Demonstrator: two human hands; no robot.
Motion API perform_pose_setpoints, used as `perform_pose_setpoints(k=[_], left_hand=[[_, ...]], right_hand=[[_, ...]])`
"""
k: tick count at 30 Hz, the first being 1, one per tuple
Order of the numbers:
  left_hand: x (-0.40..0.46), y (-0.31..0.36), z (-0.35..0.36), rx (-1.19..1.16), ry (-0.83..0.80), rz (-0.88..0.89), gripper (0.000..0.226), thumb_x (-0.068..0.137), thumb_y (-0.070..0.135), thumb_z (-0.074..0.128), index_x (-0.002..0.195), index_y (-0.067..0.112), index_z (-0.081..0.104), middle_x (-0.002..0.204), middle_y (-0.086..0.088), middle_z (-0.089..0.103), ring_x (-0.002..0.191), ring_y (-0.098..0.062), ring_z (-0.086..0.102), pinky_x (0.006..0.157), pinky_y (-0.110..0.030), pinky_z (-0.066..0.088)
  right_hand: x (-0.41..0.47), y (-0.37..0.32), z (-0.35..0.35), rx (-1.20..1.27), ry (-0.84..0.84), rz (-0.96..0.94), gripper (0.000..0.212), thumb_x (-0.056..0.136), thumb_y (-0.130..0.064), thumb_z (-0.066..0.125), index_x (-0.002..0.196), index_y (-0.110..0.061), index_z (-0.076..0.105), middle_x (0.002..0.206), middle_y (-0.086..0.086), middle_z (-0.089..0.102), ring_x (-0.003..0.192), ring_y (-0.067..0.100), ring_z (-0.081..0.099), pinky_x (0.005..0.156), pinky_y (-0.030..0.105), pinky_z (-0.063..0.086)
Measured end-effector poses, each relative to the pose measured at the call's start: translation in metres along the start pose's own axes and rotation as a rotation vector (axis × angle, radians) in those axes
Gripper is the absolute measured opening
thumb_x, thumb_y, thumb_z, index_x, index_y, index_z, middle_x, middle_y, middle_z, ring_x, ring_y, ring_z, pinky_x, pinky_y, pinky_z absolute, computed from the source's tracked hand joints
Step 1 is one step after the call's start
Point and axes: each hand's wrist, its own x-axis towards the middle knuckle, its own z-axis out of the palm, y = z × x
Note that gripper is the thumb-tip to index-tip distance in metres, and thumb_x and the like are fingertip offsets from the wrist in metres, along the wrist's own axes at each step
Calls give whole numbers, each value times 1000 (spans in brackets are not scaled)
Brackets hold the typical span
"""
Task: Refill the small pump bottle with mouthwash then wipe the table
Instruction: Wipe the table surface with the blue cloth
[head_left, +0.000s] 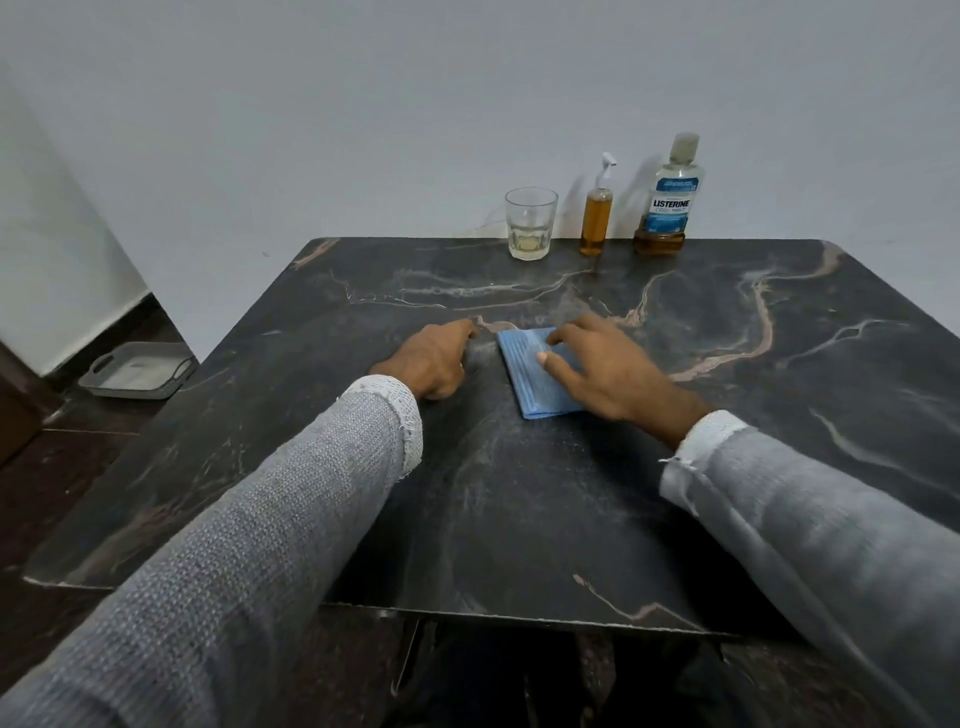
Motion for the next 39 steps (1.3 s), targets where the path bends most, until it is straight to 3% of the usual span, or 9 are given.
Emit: perform_pose_setpoints(k=[3, 8, 13, 17, 22, 26, 30, 34, 39], left_hand=[[6, -3, -2, 2, 5, 3, 52, 91, 0, 49, 140, 16, 42, 134, -9, 57, 121, -29, 54, 103, -42, 44], [15, -8, -6, -14, 21, 6, 43, 94, 6, 46, 136, 18, 46, 129, -8, 61, 119, -29, 56, 103, -42, 43], [25, -5, -10, 38, 37, 8, 40, 94, 13, 50, 134, 19, 49, 134, -11, 57, 121, -30, 54, 102, -42, 43], [28, -1, -13, 23, -2, 0, 40, 94, 11, 52, 134, 18, 50, 135, -10, 57, 122, -29, 54, 104, -41, 42], [25, 2, -9, -10, 5, 43, 39, 95, 11, 51, 133, 17, 50, 132, -10, 57, 119, -28, 55, 103, -43, 44], [24, 6, -4, -91, 61, 76, 32, 97, 15, 49, 128, 18, 54, 130, -7, 59, 116, -25, 56, 102, -43, 45], [24, 15, -6, -218, 129, 125, 31, 97, 11, 51, 128, 12, 56, 129, -5, 59, 117, -20, 56, 103, -30, 43], [22, 16, -16, -266, 180, 146, 29, 98, 9, 50, 126, 10, 57, 127, -5, 60, 114, -15, 55, 94, -20, 39], [24, 11, -23, -251, 209, 138, 29, 98, 10, 50, 127, 10, 57, 125, -6, 63, 114, -19, 59, 97, -24, 43]], right_hand=[[16, -12, 32, 29, -53, 86, 58, 98, -53, 36, 143, -17, 38, 145, 13, 39, 132, 30, 38, 109, 45, 33], [45, -29, 61, -60, -133, 109, 57, 100, -52, 22, 151, -28, 19, 161, 9, 12, 148, 33, 6, 119, 50, 5], [40, -33, 60, -132, -132, -71, 52, 102, -44, 24, 151, -25, 23, 158, 10, 19, 145, 34, 15, 118, 47, 12], [8, -24, 54, -139, -158, -112, 55, 102, -45, 21, 153, -23, 18, 160, 11, 15, 147, 31, 10, 120, 45, 10], [-20, 34, 31, -157, -164, 100, 60, 101, -51, 15, 154, -25, 10, 162, 9, 9, 149, 30, 4, 120, 47, 7], [-4, 71, 18, -143, -85, 281, 60, 100, -47, 20, 151, -16, 20, 158, 16, 18, 146, 34, 13, 119, 49, 12], [34, 56, 32, -121, -128, 340, 62, 99, -50, 20, 152, -17, 15, 160, 16, 11, 147, 35, 7, 119, 49, 5], [50, 10, 47, -138, -147, 184, 60, 100, -50, 17, 153, -23, 11, 160, 18, 9, 148, 36, 4, 118, 48, 3], [16, -32, 55, -112, -170, -46, 56, 101, -45, 22, 153, -26, 14, 161, 14, 10, 148, 32, 5, 119, 44, 3]])
